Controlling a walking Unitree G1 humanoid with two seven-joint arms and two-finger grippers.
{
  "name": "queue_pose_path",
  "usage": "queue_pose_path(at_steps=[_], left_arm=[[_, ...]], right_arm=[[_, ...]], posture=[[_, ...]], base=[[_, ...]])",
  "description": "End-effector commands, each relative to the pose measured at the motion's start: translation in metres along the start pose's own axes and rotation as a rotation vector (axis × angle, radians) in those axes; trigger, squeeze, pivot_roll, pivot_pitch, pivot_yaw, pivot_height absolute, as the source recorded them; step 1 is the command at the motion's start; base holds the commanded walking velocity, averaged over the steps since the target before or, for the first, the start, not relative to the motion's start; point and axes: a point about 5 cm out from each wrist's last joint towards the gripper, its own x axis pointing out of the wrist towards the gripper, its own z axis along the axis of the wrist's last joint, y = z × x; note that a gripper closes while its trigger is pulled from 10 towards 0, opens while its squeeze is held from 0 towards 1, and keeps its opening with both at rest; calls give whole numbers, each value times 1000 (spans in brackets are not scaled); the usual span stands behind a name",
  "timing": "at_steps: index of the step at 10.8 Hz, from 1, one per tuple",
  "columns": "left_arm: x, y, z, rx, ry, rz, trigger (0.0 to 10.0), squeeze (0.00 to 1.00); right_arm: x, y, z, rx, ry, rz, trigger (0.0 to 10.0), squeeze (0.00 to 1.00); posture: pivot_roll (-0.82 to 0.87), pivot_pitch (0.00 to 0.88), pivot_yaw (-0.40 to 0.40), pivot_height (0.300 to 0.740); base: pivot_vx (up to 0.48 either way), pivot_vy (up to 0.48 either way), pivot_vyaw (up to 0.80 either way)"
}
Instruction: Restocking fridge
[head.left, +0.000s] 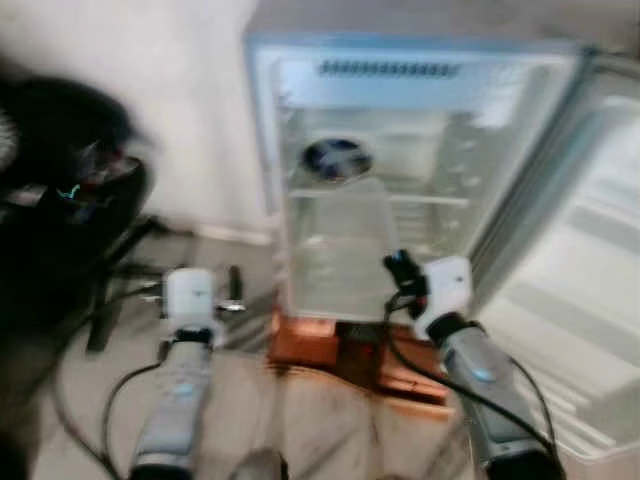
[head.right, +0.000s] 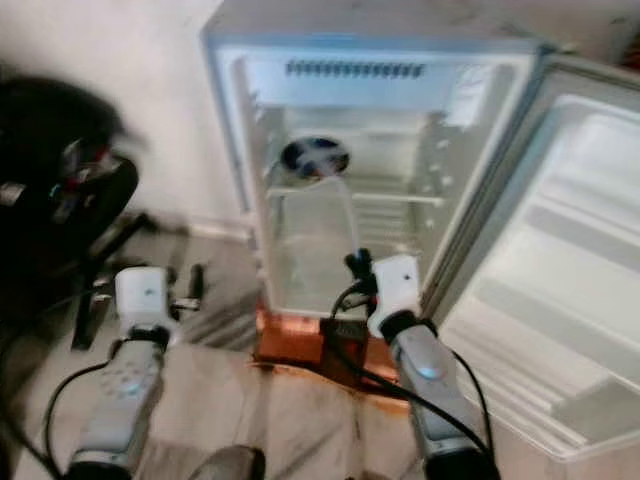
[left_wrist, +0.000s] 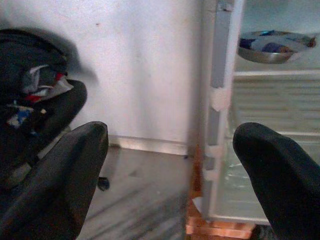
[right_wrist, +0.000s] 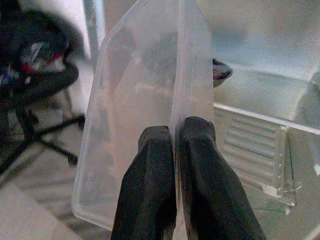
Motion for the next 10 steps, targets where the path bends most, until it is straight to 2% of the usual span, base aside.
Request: queue_pose_path(at_steps=[1,4,5,6,10], left_arm=[[0,5,0,16,3,8,10000,0],[-1,5,-1,-2,7,-2,10000,0],[-1,5,-1,-1,7,-5,10000,0],[-1,5,0,-1,3,-8,10000,0],[-2,3,0,0,0,-20,10000,0]], right_arm=[[2,1,4,7,-18,-8,10000,0],[4,-4,2,4,2,-51,10000,0],[5,-6,1,-8,9,-69,10000,0],[5,-7,1,-10,11,-79,10000,0],[3,-14,0,-22,17,-133,10000,0]], posture=[[127,67,-14,740],[125,63,-17,740],[126,64,-18,740],[126,64,-18,740],[119,70,-17,740]], base=[[0,0,0],[0,0,0],[0,274,0],[244,277,0],[272,0,0]])
